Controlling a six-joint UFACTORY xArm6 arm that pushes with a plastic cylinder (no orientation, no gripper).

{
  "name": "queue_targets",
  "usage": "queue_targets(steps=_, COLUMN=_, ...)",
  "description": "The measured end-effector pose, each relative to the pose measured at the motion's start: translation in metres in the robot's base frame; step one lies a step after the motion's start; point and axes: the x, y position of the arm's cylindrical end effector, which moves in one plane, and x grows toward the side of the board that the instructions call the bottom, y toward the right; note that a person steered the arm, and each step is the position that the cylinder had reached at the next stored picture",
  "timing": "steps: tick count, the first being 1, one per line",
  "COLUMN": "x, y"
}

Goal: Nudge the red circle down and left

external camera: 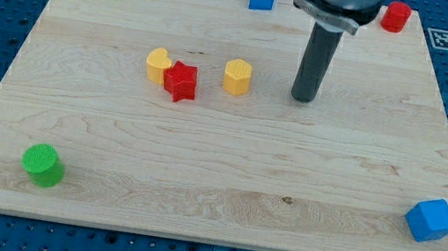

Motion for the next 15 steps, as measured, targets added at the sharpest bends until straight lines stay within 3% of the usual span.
queue_targets(steps=4, x=-0.003, y=-0.117)
queue_targets(steps=7, x=-0.016, y=0.216)
queue_targets(steps=8, x=-0.026, y=0.249)
queue_targets(steps=9, x=-0.075, y=0.249)
queue_targets(steps=10, x=-0.175, y=0.249)
queue_targets(steps=11, x=-0.211, y=0.248)
queue_targets(steps=14, x=-0.195, y=0.134)
queue_targets(steps=15, x=-0.174, y=0.131)
